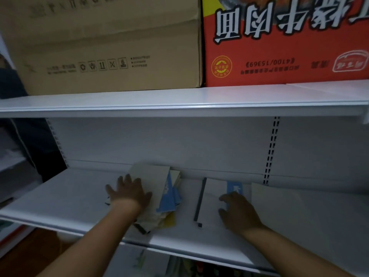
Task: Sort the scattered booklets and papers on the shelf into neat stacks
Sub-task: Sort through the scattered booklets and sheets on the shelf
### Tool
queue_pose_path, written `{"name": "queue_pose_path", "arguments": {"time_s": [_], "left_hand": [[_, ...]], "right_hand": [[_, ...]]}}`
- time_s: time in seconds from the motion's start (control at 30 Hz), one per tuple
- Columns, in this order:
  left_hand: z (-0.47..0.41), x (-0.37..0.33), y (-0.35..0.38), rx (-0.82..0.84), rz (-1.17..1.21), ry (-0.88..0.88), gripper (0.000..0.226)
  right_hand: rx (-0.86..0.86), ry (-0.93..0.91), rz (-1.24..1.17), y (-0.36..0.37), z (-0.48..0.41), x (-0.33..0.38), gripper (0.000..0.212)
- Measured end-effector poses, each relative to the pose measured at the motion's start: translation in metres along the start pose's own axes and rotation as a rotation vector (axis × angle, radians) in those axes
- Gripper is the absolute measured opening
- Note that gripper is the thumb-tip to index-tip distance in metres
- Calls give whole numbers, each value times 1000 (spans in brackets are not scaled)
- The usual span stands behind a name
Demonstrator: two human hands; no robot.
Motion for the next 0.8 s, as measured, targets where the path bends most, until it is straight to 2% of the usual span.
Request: {"name": "queue_pose_path", "arguments": {"time_s": [0.07, 0.13, 0.23, 0.3, 0.37, 0.43, 0.5, 0.57, 0.63, 0.7, 0.8], "left_hand": [[-10, 31, 11, 128, 98, -144, 76], [-6, 42, 17, 154, 243, -147, 82], [13, 38, 12, -53, 263, -99, 76], [23, 30, 6, -165, 391, -35, 63], [26, 22, 1, -78, 844, -42, 48], [29, 8, -3, 131, 1284, -98, 41], [34, -14, -9, 216, 1494, -113, 37], [39, -41, -13, 259, 1570, -88, 34], [43, -71, -7, 293, 1524, -58, 32], [48, -107, 4, 353, 1448, 5, 32], [60, -161, 21, 460, 1333, 138, 33]], "right_hand": [[-35, -54, -171, 5, -3, 31, 33], [-21, -62, -294, 11, -7, 63, 23], [188, -53, -416, 25, -14, 98, 8], [274, 2, -482, 32, -18, 106, 11], [256, 67, -552, 33, -20, 102, 13], [267, 191, -676, 30, -22, 90, 26], [277, 348, -821, 22, -22, 68, 20], [213, 458, -903, 6, -18, 37, 10], [100, 528, -927, -15, -11, 0, 11], [-40, 531, -854, -39, 2, -36, 19], [-147, 532, -644, -70, 29, -79, 23]]}}
Point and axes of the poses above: each hand's wrist, its own z-axis away from the middle knuckle, its own y-axis out of the palm, x = y × z, the point moved 2 cm from there along -z, towards the middle knuckle, and after that the axes turned 4 degrees about z, right-handed, at the moved point
